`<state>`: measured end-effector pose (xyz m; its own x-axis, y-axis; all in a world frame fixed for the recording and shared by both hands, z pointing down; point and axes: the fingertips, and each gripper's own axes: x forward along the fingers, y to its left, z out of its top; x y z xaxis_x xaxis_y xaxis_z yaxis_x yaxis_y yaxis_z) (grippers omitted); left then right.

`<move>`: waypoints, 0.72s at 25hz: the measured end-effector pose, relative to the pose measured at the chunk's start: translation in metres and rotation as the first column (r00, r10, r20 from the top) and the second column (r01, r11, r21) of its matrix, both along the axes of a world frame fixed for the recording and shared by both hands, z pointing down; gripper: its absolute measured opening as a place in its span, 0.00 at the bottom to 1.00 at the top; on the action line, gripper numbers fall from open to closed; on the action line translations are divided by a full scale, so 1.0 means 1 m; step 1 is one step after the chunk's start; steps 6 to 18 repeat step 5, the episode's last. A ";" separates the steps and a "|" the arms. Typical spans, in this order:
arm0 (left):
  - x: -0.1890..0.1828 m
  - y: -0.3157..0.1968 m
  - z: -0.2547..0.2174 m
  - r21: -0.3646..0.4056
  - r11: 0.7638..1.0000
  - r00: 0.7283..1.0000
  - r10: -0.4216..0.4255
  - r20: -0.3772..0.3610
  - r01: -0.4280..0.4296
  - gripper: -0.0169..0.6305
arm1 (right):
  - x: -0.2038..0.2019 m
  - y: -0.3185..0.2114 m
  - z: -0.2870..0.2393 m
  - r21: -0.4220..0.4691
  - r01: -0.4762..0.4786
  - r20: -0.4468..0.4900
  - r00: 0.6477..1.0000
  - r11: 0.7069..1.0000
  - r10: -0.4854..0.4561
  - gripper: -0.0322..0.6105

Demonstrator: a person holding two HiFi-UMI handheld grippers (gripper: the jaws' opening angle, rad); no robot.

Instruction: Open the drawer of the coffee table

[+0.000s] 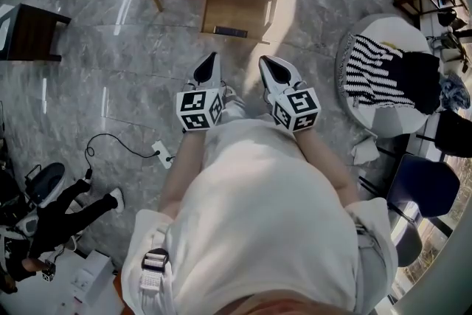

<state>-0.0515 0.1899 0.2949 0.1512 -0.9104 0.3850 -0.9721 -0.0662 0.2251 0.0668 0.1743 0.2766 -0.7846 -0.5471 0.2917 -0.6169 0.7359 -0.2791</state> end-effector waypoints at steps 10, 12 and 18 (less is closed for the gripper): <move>-0.003 0.000 0.002 -0.004 1.000 1.000 0.004 0.001 -0.004 0.02 | -0.002 0.000 0.002 0.002 -0.002 -0.008 1.000 1.000 0.002 0.05; -0.003 0.000 0.002 -0.004 1.000 1.000 0.004 0.001 -0.004 0.02 | -0.002 0.000 0.002 0.002 -0.002 -0.008 1.000 1.000 0.002 0.05; -0.003 0.000 0.002 -0.004 1.000 1.000 0.004 0.001 -0.004 0.02 | -0.002 0.000 0.002 0.002 -0.002 -0.008 1.000 1.000 0.002 0.05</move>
